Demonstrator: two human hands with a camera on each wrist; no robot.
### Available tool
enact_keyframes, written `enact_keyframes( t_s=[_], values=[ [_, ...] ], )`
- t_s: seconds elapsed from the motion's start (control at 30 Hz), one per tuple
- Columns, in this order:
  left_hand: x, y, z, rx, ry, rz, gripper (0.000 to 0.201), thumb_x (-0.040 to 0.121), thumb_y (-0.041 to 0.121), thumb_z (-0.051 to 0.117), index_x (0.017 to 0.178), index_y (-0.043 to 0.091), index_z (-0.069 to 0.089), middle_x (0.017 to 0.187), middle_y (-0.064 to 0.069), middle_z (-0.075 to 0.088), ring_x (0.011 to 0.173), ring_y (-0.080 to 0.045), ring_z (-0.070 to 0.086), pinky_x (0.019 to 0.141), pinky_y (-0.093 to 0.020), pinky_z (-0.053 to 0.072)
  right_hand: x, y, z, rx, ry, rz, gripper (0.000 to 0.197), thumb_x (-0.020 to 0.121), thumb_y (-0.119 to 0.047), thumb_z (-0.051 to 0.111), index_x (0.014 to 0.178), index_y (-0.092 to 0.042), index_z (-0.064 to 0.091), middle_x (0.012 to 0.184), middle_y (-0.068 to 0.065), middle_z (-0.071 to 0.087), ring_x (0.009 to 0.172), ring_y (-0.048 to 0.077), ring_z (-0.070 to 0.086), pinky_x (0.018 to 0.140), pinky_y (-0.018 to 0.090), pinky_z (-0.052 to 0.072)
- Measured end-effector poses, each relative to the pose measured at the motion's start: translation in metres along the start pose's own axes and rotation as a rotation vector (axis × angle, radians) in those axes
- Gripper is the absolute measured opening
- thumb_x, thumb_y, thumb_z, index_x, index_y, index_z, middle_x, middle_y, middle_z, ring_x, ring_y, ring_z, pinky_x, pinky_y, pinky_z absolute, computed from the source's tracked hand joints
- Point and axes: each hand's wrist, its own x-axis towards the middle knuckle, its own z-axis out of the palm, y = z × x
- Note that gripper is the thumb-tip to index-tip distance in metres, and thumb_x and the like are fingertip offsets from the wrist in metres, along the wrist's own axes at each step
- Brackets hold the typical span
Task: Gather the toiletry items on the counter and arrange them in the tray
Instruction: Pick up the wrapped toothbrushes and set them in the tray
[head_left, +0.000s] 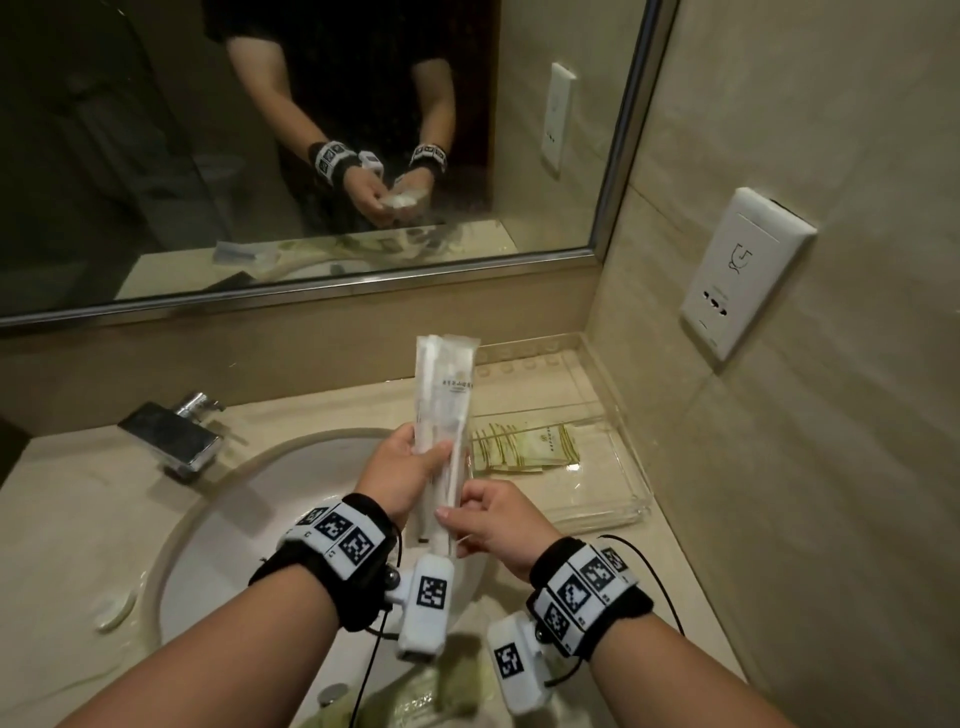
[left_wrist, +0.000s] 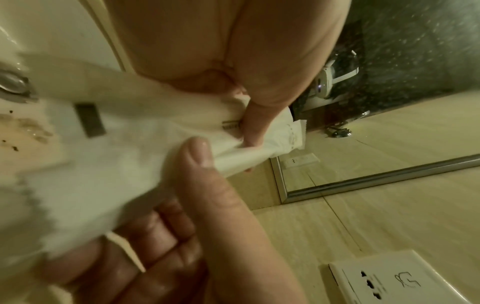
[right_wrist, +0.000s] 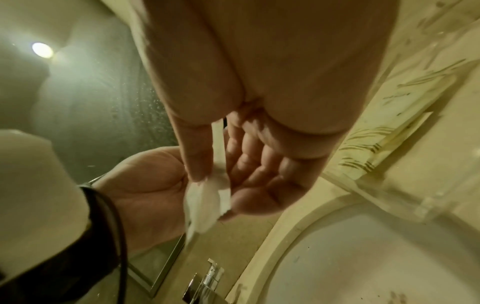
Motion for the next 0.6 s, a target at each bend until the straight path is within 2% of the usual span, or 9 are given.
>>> enact_keyframes(
  t_s=[0.07,0.17,0.3,0.4,0.47,0.53,0.57,0.6],
  values=[
    [-0.001,0.001,-0.002,-0.014,-0.003,0.011,0.01,0.092,0.009,0.06,0.102,0.012,0.062,0.094,-0.013,0.074,0.079,-0.027,0.07,0.075,-0.041,0.055,0.001,-0.001,0.002,-0.014,0.032,-0.03,0.005,0.087,-0.006,0.065,0.092,-0.007,0.065,0.081,0.01,0.067,0.071,0.023,0.061,0.063,0.027,0.053],
    [-0.002,0.001,-0.005,-0.013,-0.015,0.027,0.013,0.091,0.011,0.061,0.104,0.012,0.062,0.098,-0.015,0.073,0.087,-0.031,0.07,0.084,-0.046,0.055,0.001,-0.002,0.002,-0.05,0.073,-0.042,0.006,0.087,-0.007,0.066,0.093,-0.008,0.067,0.087,0.016,0.068,0.078,0.028,0.059,0.071,0.034,0.052],
    [-0.007,0.001,-0.006,0.092,-0.028,0.077,0.014,0.09,0.006,0.062,0.097,0.017,0.061,0.092,-0.008,0.073,0.083,-0.027,0.069,0.079,-0.041,0.055,-0.004,-0.003,0.006,-0.091,0.055,-0.031,0.002,0.086,-0.006,0.067,0.087,-0.008,0.066,0.077,0.01,0.066,0.066,0.02,0.059,0.065,0.028,0.053],
    [-0.01,0.001,-0.007,0.227,-0.013,0.102,0.016,0.091,0.006,0.06,0.097,0.021,0.059,0.099,-0.009,0.072,0.086,-0.026,0.069,0.081,-0.042,0.056,-0.009,-0.006,0.005,-0.187,0.078,-0.022,0.012,0.086,-0.015,0.068,0.092,-0.005,0.066,0.081,0.005,0.068,0.071,0.015,0.063,0.067,0.027,0.053],
    [-0.012,-0.002,-0.008,0.348,-0.044,0.078,0.016,0.093,0.009,0.057,0.101,0.024,0.059,0.097,-0.006,0.072,0.085,-0.024,0.069,0.081,-0.042,0.057,-0.014,-0.01,0.0,-0.245,0.258,-0.071,0.011,0.087,-0.02,0.067,0.092,-0.01,0.066,0.086,0.0,0.069,0.076,0.013,0.064,0.068,0.025,0.054],
    [-0.015,-0.007,-0.007,0.502,-0.103,0.042,0.019,0.094,0.01,0.053,0.105,0.024,0.059,0.09,-0.004,0.072,0.077,-0.021,0.069,0.071,-0.035,0.058,-0.023,-0.014,-0.009,-0.322,0.543,-0.219,0.003,0.088,-0.017,0.064,0.091,-0.014,0.064,0.09,-0.003,0.066,0.081,0.011,0.063,0.07,0.02,0.053],
    [-0.015,-0.01,-0.005,0.612,-0.137,0.04,0.019,0.094,0.011,0.051,0.105,0.024,0.059,0.086,-0.002,0.071,0.072,-0.019,0.068,0.063,-0.031,0.055,-0.027,-0.014,-0.016,-0.469,0.642,-0.322,0.005,0.089,-0.015,0.062,0.094,-0.015,0.063,0.095,-0.004,0.065,0.086,0.01,0.061,0.075,0.018,0.051],
    [-0.015,-0.014,-0.003,0.74,-0.178,0.048,0.018,0.094,0.012,0.05,0.104,0.025,0.059,0.082,0.0,0.069,0.068,-0.016,0.066,0.057,-0.026,0.051,-0.03,-0.014,-0.023,-0.69,0.66,-0.419,0.011,0.089,-0.015,0.061,0.1,-0.017,0.062,0.105,-0.005,0.062,0.096,0.009,0.057,0.085,0.019,0.049]
  ],
)
